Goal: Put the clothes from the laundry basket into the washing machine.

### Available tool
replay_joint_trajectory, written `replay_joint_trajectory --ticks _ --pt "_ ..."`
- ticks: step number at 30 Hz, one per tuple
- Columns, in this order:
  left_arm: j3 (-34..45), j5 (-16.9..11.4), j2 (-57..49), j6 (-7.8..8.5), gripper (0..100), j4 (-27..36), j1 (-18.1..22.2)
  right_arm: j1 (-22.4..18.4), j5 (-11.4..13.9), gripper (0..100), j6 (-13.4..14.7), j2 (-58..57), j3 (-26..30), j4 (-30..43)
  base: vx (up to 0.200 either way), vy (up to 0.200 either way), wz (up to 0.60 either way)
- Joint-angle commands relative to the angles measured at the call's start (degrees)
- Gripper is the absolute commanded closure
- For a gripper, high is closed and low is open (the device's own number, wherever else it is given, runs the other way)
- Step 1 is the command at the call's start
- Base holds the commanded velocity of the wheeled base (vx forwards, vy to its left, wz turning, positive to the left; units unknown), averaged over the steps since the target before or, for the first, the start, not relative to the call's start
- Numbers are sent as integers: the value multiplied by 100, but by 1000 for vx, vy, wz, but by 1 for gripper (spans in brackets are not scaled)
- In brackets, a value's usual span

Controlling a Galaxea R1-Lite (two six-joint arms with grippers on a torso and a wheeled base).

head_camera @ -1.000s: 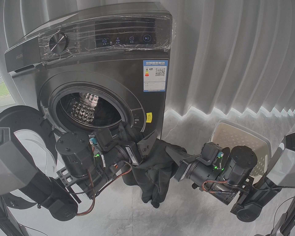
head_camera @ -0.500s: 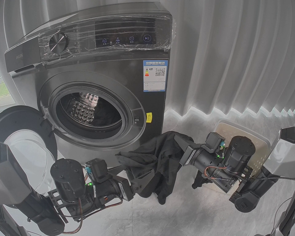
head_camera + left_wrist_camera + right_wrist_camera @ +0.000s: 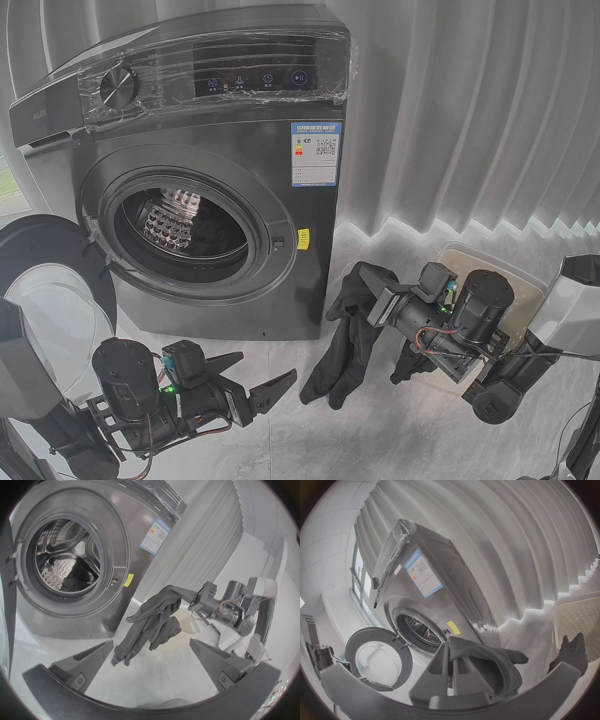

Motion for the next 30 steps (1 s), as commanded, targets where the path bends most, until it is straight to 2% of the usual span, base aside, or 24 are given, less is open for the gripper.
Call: replay_joint_trajectory --ticks 1,4,6,10,19,21,23,25,30 --pt "56 -13 394 425 0 -102 151 307 14 100 -2 -101 1 -6 0 0 0" --pt "91 -4 719 812 0 -410 238 614 22 100 7 -321 18 -6 0 0 0" --pt "100 -13 957 943 0 -664 265 729 22 100 -19 -444 -17 -6 0 0 0" --pt "3 -48 1106 1119 0 -673 265 861 22 100 -37 -760 -43 3 0 0 0" --pt "-252 -75 1150 1172 0 -682 212 869 22 100 -54 -997 -52 3 0 0 0" --pt "-454 -92 1132 1260 0 -691 212 896 22 100 -54 -1006 -43 3 0 0 0" --pt "-489 -136 1132 1313 0 -691 212 922 22 100 -54 -1015 -52 -6 0 0 0" --pt "-533 -295 1132 1374 0 -691 194 948 22 100 -54 -1006 -52 -6 0 0 0" --pt "-577 -479 1124 1383 0 -691 107 992 14 100 -54 -1006 -52 3 0 0 0"
